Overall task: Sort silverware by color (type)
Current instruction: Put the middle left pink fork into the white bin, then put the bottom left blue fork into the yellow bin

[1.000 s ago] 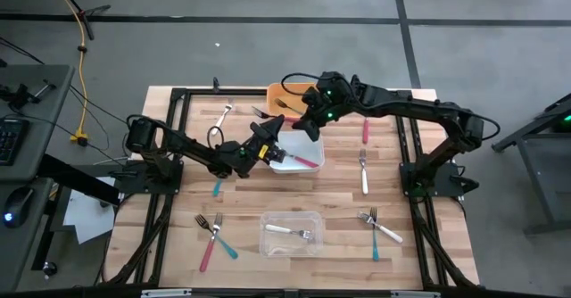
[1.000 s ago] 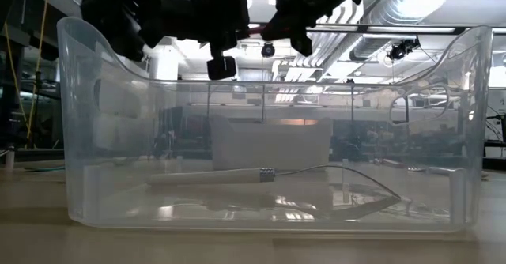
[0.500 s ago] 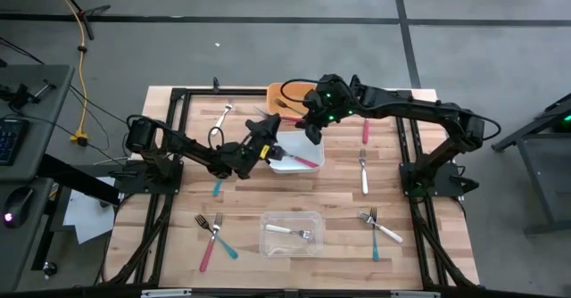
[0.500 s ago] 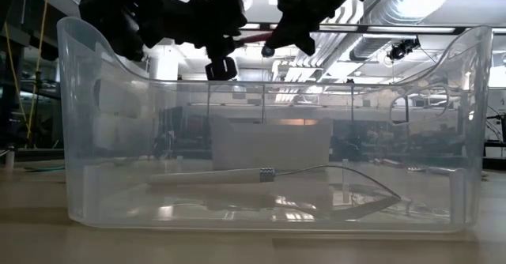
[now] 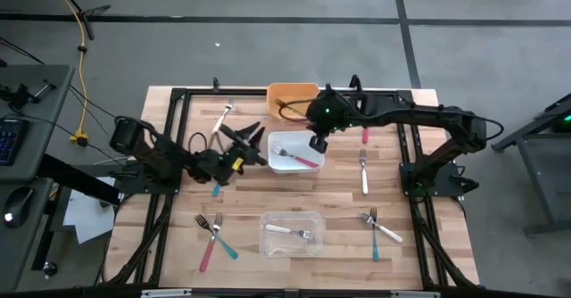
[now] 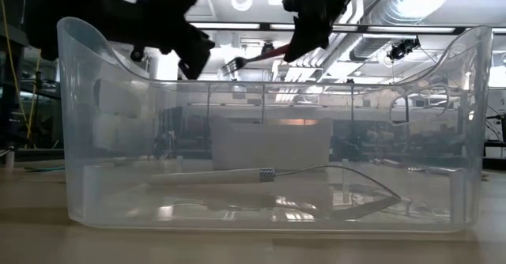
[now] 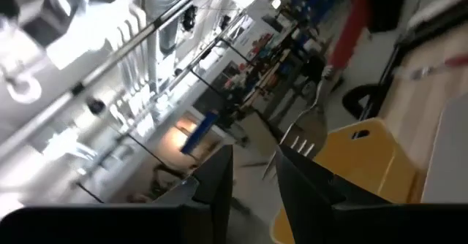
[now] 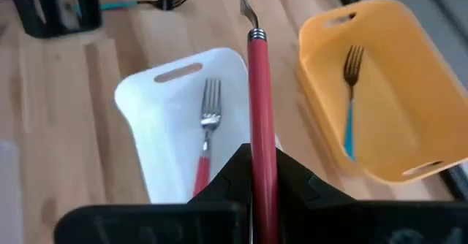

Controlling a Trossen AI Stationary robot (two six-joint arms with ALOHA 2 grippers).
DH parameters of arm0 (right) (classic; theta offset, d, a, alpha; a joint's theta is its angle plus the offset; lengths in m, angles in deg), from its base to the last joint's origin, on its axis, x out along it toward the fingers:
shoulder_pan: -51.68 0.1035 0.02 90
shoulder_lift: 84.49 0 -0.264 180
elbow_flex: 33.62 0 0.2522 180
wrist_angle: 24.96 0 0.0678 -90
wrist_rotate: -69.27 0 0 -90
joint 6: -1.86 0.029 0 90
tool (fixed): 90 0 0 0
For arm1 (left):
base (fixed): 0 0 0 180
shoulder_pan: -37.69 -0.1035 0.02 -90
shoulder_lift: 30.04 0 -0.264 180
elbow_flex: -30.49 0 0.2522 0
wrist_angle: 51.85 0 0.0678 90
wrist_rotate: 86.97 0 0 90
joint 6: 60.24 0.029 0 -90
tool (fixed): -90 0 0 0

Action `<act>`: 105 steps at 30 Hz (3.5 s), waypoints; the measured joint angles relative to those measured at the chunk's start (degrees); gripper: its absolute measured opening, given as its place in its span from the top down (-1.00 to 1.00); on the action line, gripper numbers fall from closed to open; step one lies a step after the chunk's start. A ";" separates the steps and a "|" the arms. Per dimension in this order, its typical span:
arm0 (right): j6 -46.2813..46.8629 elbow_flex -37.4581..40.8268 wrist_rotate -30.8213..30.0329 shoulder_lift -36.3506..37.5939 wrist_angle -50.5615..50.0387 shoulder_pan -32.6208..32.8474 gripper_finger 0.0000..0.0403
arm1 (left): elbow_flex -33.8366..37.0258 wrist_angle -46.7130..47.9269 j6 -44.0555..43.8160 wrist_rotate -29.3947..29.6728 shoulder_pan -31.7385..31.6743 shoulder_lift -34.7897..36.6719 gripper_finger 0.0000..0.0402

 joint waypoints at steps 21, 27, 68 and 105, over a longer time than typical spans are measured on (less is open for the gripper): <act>-13.72 17.21 -31.00 -1.31 13.02 16.42 0.93 | 8.25 4.54 -14.45 -1.65 3.22 16.99 0.63; -17.39 17.21 -32.77 -6.03 13.28 17.55 0.93 | 8.26 6.47 -16.40 -1.35 3.22 17.00 0.63; -2.38 8.11 -16.03 -5.03 -0.08 12.84 0.22 | 8.26 8.85 -21.86 -0.82 1.93 16.96 0.63; -2.84 39.30 -4.64 22.88 35.79 13.37 0.98 | 4.69 23.43 -26.53 -4.64 7.19 16.98 0.96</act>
